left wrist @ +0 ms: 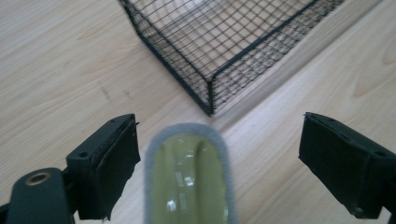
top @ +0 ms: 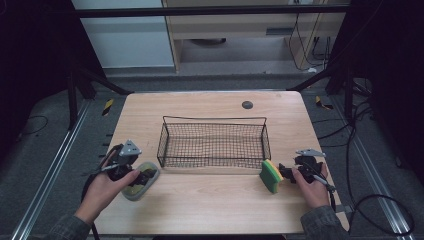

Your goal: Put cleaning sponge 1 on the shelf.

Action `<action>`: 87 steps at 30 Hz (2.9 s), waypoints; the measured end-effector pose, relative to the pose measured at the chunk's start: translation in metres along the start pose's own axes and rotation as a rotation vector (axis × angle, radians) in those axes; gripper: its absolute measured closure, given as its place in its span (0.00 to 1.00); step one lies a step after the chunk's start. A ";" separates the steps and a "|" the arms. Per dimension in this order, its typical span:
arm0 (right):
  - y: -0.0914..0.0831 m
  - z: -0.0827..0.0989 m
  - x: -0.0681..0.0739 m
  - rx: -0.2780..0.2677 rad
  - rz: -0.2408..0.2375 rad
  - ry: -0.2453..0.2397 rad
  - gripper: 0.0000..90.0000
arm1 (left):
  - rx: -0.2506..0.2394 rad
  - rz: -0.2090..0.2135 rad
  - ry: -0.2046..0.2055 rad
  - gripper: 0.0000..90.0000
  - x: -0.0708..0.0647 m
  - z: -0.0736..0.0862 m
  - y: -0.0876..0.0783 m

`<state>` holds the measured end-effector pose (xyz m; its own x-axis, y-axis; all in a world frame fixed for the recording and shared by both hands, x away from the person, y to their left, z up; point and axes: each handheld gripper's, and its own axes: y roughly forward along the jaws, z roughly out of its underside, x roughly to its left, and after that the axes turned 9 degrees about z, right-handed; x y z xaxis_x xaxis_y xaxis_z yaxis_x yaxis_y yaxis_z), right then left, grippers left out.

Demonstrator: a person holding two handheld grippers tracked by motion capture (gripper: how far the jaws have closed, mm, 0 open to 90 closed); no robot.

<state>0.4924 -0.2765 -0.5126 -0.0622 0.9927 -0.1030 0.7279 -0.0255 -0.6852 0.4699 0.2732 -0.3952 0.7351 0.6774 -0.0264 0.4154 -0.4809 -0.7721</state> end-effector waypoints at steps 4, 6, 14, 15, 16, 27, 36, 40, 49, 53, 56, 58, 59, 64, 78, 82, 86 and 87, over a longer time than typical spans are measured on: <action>-0.001 0.001 -0.002 -0.005 -0.010 -0.020 0.01 | 0.020 -0.075 0.023 0.13 0.010 0.001 0.000; -0.003 0.003 -0.002 -0.008 -0.021 -0.022 0.01 | 0.043 -0.096 0.029 0.14 0.013 0.002 0.000; -0.004 0.005 -0.003 -0.009 -0.026 -0.030 0.01 | 0.095 -0.114 -0.017 0.16 0.024 0.013 -0.010; -0.004 0.005 -0.003 -0.009 -0.028 -0.032 0.01 | 0.101 -0.111 -0.023 0.17 0.025 0.015 -0.011; -0.004 0.005 -0.004 -0.009 -0.029 -0.035 0.01 | 0.098 -0.100 -0.031 0.17 0.027 0.016 -0.013; -0.004 0.004 -0.003 -0.013 -0.048 -0.051 0.01 | 0.125 -0.043 -0.055 0.14 0.033 0.019 -0.029; -0.004 0.005 -0.003 -0.015 -0.049 -0.059 0.01 | 0.186 -0.031 -0.014 0.06 0.028 0.016 -0.021; -0.004 0.005 -0.003 -0.014 -0.050 -0.061 0.01 | 0.193 -0.030 -0.015 0.07 0.025 0.013 -0.019; -0.004 0.005 -0.003 -0.015 -0.052 -0.062 0.01 | 0.205 -0.005 -0.055 0.09 0.023 0.016 -0.020; -0.004 0.005 -0.003 -0.015 -0.055 -0.061 0.01 | 0.199 -0.006 -0.074 0.09 0.023 0.015 -0.020; -0.004 0.005 -0.003 -0.013 -0.058 -0.064 0.00 | 0.211 -0.006 -0.081 0.12 0.025 0.015 -0.017; -0.003 0.004 -0.002 -0.012 -0.056 -0.058 0.01 | 0.223 -0.008 -0.092 0.16 0.026 0.016 -0.014; -0.003 0.004 -0.002 -0.011 -0.056 -0.059 0.01 | 0.223 -0.005 -0.094 0.17 0.026 0.015 -0.013; -0.003 0.004 -0.002 -0.015 -0.053 -0.060 0.01 | 0.238 0.020 -0.097 0.28 0.021 0.014 -0.004; -0.004 0.004 -0.001 -0.014 -0.052 -0.060 0.01 | 0.300 0.011 -0.129 0.43 0.023 0.015 0.022; -0.005 0.005 -0.001 -0.014 -0.058 -0.063 0.01 | 0.300 0.035 -0.157 0.49 0.029 0.018 0.023; -0.005 0.005 -0.001 -0.013 -0.058 -0.063 0.01 | 0.296 0.052 -0.160 0.53 0.030 0.017 0.026; -0.005 0.005 -0.001 -0.013 -0.058 -0.063 0.01 | 0.298 0.057 -0.158 0.53 0.030 0.017 0.027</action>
<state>0.4858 -0.2776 -0.5129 -0.1469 0.9832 -0.1087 0.7309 0.0338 -0.6816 0.4942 0.2901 -0.4271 0.6513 0.7429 -0.1549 0.1837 -0.3524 -0.9176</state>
